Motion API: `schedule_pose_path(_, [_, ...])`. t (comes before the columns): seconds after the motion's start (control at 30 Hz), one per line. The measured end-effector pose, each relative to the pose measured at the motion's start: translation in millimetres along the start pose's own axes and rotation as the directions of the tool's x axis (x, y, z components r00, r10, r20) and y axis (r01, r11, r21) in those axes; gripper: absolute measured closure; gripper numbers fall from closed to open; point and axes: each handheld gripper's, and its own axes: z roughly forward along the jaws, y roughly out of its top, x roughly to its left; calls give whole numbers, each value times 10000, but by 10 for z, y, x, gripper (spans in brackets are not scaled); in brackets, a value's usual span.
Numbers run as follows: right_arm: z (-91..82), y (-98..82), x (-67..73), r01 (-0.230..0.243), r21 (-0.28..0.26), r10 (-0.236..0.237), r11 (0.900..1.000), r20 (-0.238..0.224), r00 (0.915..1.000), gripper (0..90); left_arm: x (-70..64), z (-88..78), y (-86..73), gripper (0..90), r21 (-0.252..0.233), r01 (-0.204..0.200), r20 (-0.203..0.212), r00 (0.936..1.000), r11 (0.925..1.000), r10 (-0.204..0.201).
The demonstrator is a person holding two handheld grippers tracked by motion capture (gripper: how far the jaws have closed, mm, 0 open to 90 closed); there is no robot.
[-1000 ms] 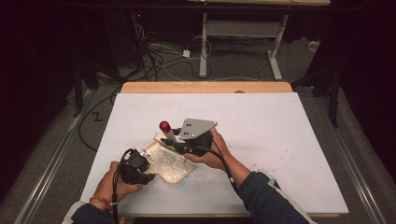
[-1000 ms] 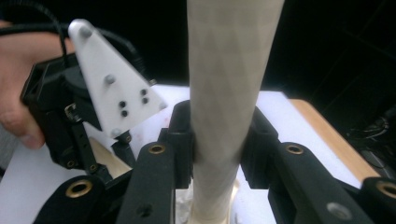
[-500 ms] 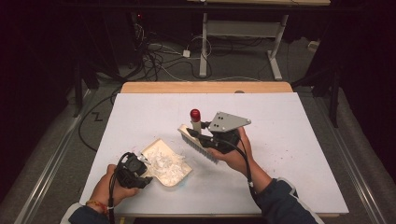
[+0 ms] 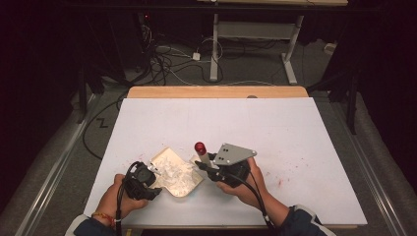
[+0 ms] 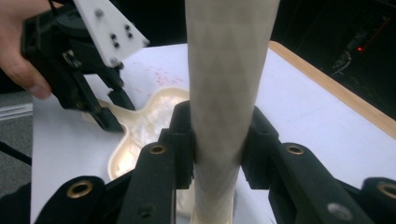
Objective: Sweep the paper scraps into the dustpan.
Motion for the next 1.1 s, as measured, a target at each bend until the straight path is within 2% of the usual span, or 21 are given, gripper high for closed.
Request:
schedule_pose_path(0.1, [63, 68, -3, -64, -236, 59, 9997, -227, 9997, 702, -7, 0, 15, 617, -30, -78, 43, 10000, 10000, 78])
schedule_pose_path(0.23, [13, 128, -37, -263, -778, 225, 9966, -482, 9986, 702, 10, -1, 20, 619, -15, -104, 77, 9999, 9999, 104])
schedule_pose_path(0.33, [-55, 180, -71, -30, -838, 11, 9965, -230, 9997, 702, 13, -1, 19, 619, -26, -117, 89, 9999, 9999, 117])
schedule_pose_path(0.43, [-93, 210, -143, -97, -986, 86, 9951, -121, 9999, 701, 16, -7, 17, 619, -37, -131, 72, 9999, 9999, 131])
schedule_pose_path(0.53, [-102, 213, -223, -61, -1076, 83, 9942, 197, 9998, 701, 23, -11, 22, 622, -31, -122, 71, 9999, 9999, 122])
schedule_pose_path(0.63, [-47, 185, -328, -5, -1004, 86, 9949, 801, 9967, 701, 26, -5, 22, 620, -49, -83, 64, 9999, 10000, 83])
schedule_pose_path(0.77, [144, 129, -428, 544, -458, -464, 9975, 1601, 9860, 701, 32, -1, 18, 624, -57, -43, 126, 9999, 10000, 43])
schedule_pose_path(0.8, [196, 110, -439, 587, -472, -502, 9972, 1650, 9850, 701, 29, -1, 19, 624, -51, -26, 120, 9999, 10000, 27])
schedule_pose_path(0.9, [351, 74, -451, 572, -237, -530, 9981, 1489, 9874, 701, 30, -2, 23, 623, -31, -48, 115, 9999, 10000, 48])
schedule_pose_path(0.97, [409, 65, -420, 416, -348, -373, 9985, 1158, 9926, 702, 32, -3, 16, 624, -82, -10, 143, 9999, 10000, 11])
schedule_pose_path(1.03, [444, 76, -360, 531, -347, -494, 9980, 1006, 9937, 700, 40, -9, 13, 625, -83, -21, 124, 9999, 10000, 22])
schedule_pose_path(1.1, [466, 77, -302, 383, -525, -351, 9979, 600, 9976, 699, 39, -11, 10, 624, -92, -12, 124, 9999, 10000, 13])
